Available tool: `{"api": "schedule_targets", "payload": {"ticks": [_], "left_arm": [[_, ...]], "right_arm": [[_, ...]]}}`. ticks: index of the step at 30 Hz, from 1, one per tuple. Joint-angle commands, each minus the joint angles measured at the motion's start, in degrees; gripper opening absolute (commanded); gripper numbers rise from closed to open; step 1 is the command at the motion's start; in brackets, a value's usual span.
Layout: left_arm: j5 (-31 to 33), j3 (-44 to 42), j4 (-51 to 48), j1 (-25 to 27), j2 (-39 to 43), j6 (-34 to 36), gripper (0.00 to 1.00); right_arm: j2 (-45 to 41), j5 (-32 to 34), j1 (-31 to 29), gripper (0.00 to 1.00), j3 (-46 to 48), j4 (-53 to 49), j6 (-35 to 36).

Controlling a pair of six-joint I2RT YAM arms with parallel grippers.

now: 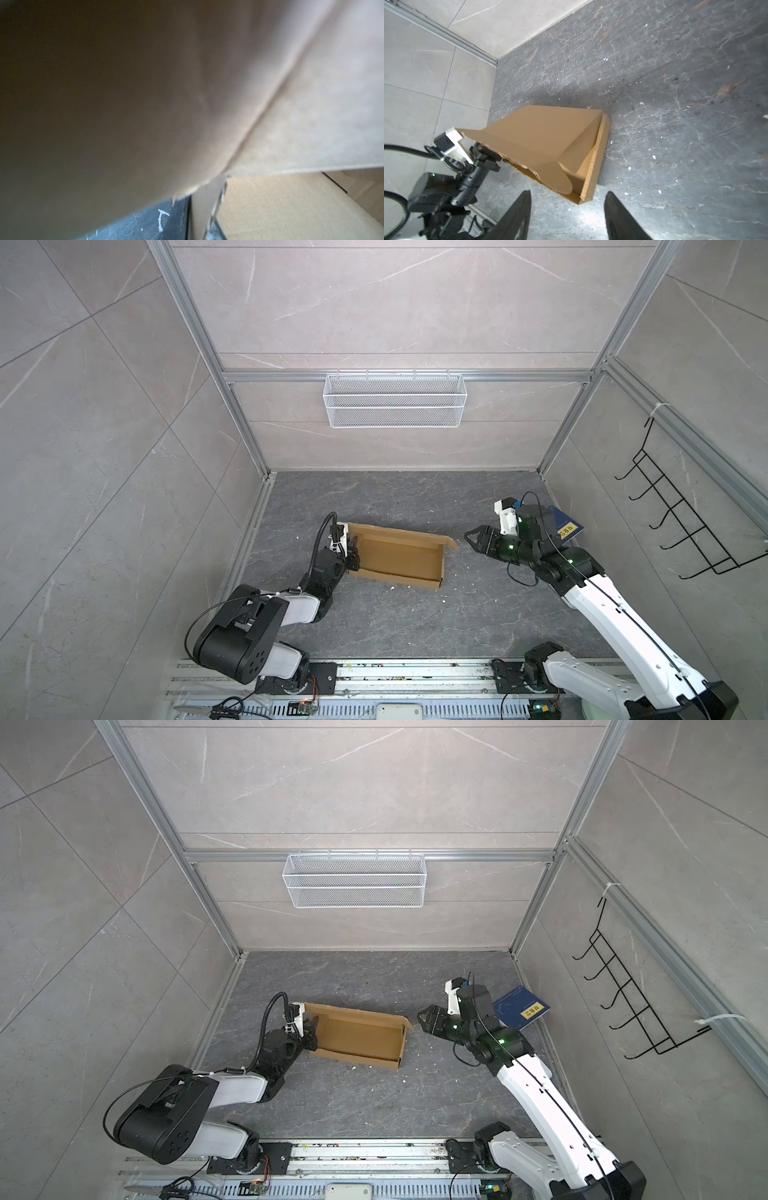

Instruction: Fold the paper box

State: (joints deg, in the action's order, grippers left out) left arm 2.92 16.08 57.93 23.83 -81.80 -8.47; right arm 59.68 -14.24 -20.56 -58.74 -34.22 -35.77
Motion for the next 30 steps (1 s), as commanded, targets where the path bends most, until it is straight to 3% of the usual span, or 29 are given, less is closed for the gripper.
{"api": "schedule_targets", "payload": {"ticks": [1, 7, 14, 25, 27, 30], "left_arm": [[0.1, -1.4, -1.6, 0.4, 0.1, 2.0, 0.11], [0.5, -1.9, -1.8, 0.7, 0.8, 1.0, 0.13], [0.4, -2.1, -2.8, 1.0, 1.5, 0.0, 0.15], [1.4, -3.1, -5.2, 0.9, 5.2, -1.6, 0.16], [4.7, -2.6, -10.1, 1.0, 8.3, -2.8, 0.16], [15.4, 1.7, -26.3, 0.8, 14.5, -7.4, 0.16]], "right_arm": [[5.7, -1.5, 0.6, 0.59, -3.9, -2.0, -3.4], [17.4, -3.5, -0.3, 0.54, -9.6, 1.0, -4.2], [29.1, -4.5, -6.3, 0.53, -14.6, 0.9, -1.5], [34.4, -6.1, -8.2, 0.51, -10.0, 6.0, -2.4], [34.4, -5.8, -8.6, 0.5, -9.4, 6.9, -2.7], [34.8, -4.9, -9.2, 0.5, -9.3, 6.8, -2.4]]}}
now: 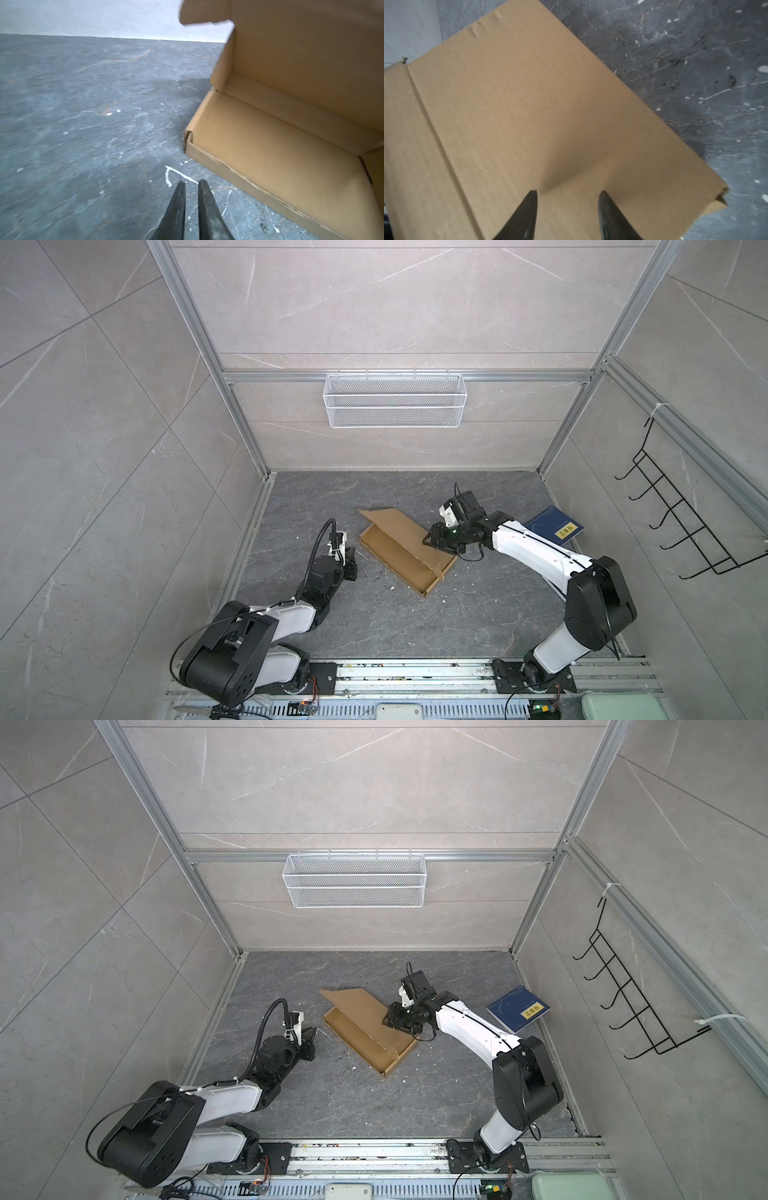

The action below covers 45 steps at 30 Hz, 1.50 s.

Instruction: Fold the paper box

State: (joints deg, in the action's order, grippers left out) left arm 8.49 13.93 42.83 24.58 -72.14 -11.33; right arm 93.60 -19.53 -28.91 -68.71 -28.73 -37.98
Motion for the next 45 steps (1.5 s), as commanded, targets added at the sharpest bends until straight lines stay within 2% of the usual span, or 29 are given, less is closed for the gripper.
{"api": "schedule_targets", "payload": {"ticks": [1, 3, 5, 8, 10, 11, 14, 18, 23, 31, 38, 45], "left_arm": [[13.2, 5.4, -16.6, -0.2, 6.8, -6.2, 0.17], [16.6, 8.5, -26.1, -1.9, 9.9, -10.1, 0.19], [15.3, 11.1, -33.2, -5.2, 12.5, -13.0, 0.22], [8.4, 15.6, -39.8, -10.9, 14.2, -15.7, 0.3], [2.0, 20.0, -42.9, -14.7, 13.5, -16.0, 0.36], [-3.2, 22.6, -44.1, -16.3, 12.4, -15.2, 0.41], [-15.4, 32.9, -48.7, -17.9, 6.3, -11.3, 0.52], [-28.5, 48.2, -57.1, -17.9, -6.7, -3.7, 0.58], [-36.0, 63.3, -68.4, -17.4, -21.6, 2.3, 0.63], [-38.4, 77.5, -79.6, -11.7, -37.1, 8.7, 0.65], [-40.2, 77.4, -79.3, -10.1, -40.2, 9.3, 0.64], [-41.8, 75.4, -78.2, -9.9, -39.7, 8.1, 0.56]], "right_arm": [[1.1, 0.9, -1.1, 0.5, 0.7, 1.1, 0.0], [1.4, 1.7, -1.5, 0.5, 0.6, 0.7, 0.5], [1.6, 2.5, -1.8, 0.5, 0.8, 0.5, 1.0], [2.0, 4.2, -2.6, 0.49, 0.5, -0.4, 2.2], [2.4, 6.2, -3.4, 0.5, -0.1, -1.6, 3.4], [2.5, 7.2, -3.8, 0.49, -0.3, -2.4, 4.0], [3.0, 10.4, -5.0, 0.5, -0.7, -3.6, 5.5], [3.3, 12.7, -6.1, 0.49, -0.7, -4.0, 6.1], [2.6, 13.9, -6.3, 0.5, -1.3, -4.3, 6.3], [0.0, 13.6, -6.3, 0.51, -0.6, -4.9, 5.5], [-7.3, 13.1, -6.3, 0.57, 4.8, -3.6, -0.2], [-16.5, 11.3, -6.3, 0.66, 12.9, -2.4, -8.5]]}}
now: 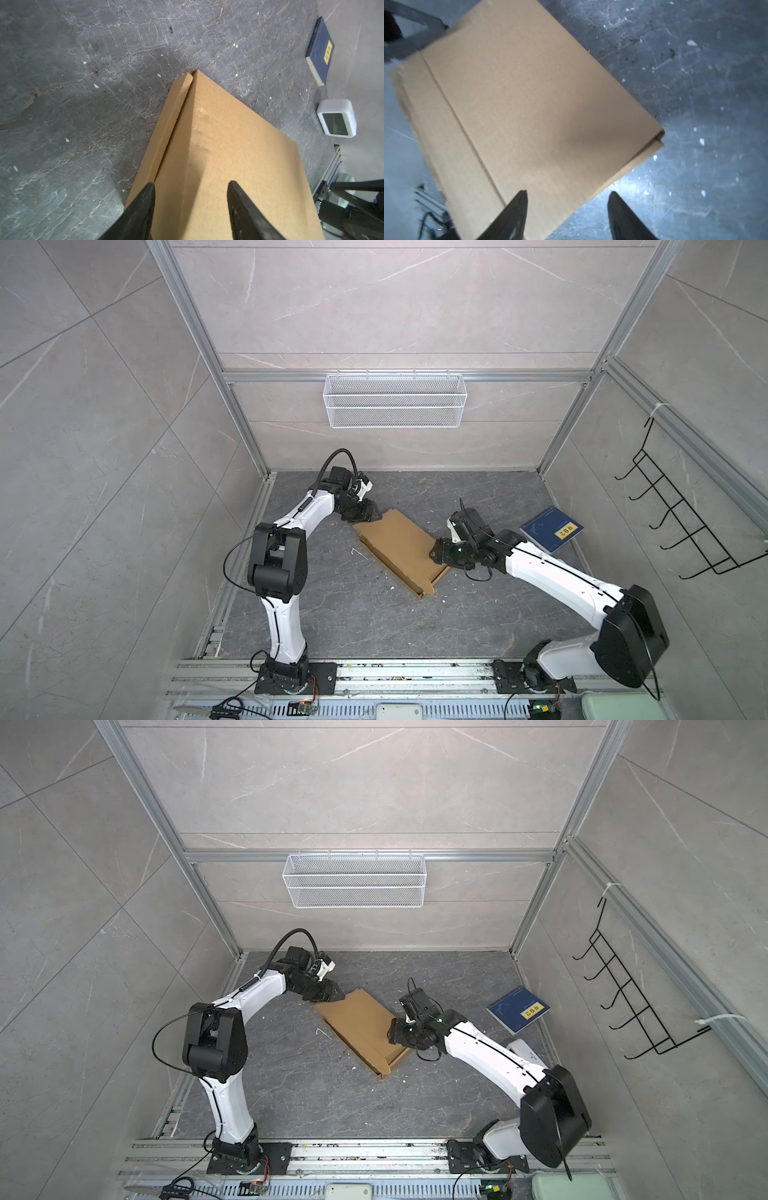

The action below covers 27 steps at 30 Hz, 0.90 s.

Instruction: Fold the paper box

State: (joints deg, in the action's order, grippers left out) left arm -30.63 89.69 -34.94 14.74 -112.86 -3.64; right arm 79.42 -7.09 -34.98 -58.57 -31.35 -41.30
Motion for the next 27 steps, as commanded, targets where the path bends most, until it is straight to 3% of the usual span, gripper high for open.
{"api": "schedule_targets", "payload": {"ticks": [1, 7, 12, 21, 27], "left_arm": [[-2.8, -1.3, 0.4, -0.1, 1.6, -0.1, 0.55], [-3.3, -6.8, 4.0, 0.7, 4.8, -2.8, 0.51], [-2.1, -12.5, 6.9, 0.8, 8.8, -4.8, 0.49], [-1.5, -21.4, 11.1, 1.3, 14.7, -8.7, 0.44], [-0.9, -25.7, 13.5, 2.0, 16.9, -11.0, 0.41]], "right_arm": [[-3.2, -1.7, -0.3, 0.67, 3.8, 0.3, -6.3], [-8.0, -4.4, -0.1, 0.78, 9.6, 3.1, -10.8], [-6.3, -6.7, -0.1, 0.8, 9.7, 4.1, -10.8], [3.5, -7.2, 0.5, 0.77, 2.6, 3.3, -3.7], [5.9, -7.5, 0.8, 0.68, 0.7, 2.2, -0.4]]}}
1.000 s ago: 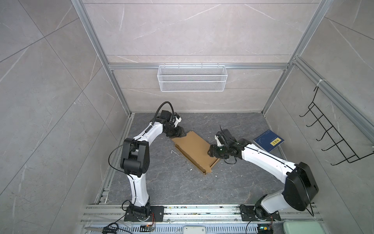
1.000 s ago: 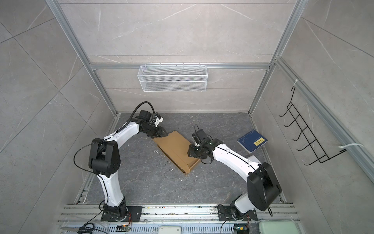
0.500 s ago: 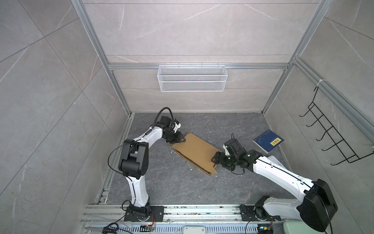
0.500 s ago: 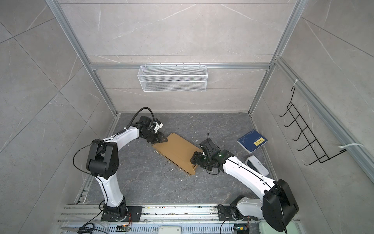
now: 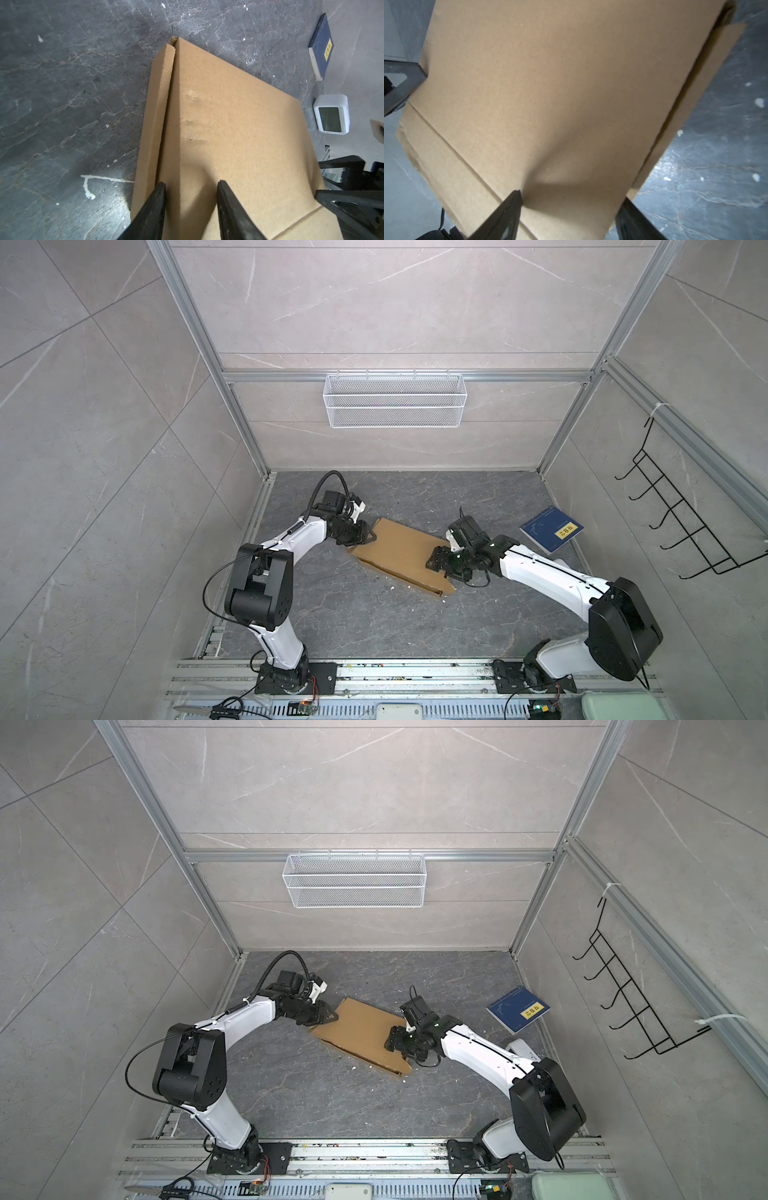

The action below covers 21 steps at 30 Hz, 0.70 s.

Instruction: Fold the paper box

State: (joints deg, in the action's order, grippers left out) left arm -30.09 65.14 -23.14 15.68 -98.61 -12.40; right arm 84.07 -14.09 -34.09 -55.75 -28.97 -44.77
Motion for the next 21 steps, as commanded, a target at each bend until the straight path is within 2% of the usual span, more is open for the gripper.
{"api": "schedule_targets", "payload": {"ticks": [1, 14, 21], "left_arm": [[-1.4, -1.6, 1.9, 1.2, 2.8, -2.3, 0.41], [3.5, -4.1, 1.7, 1.9, 2.7, -3.2, 0.37], [7.0, -3.0, -0.9, 3.2, 1.6, -2.1, 0.35]], "right_arm": [[1.5, -0.6, -0.1, 0.66, -2.2, -0.3, 3.3], [3.5, 2.2, -0.1, 0.56, -1.2, -0.6, 5.6], [5.0, 4.5, -0.1, 0.56, -1.8, -2.1, 7.4]]}}
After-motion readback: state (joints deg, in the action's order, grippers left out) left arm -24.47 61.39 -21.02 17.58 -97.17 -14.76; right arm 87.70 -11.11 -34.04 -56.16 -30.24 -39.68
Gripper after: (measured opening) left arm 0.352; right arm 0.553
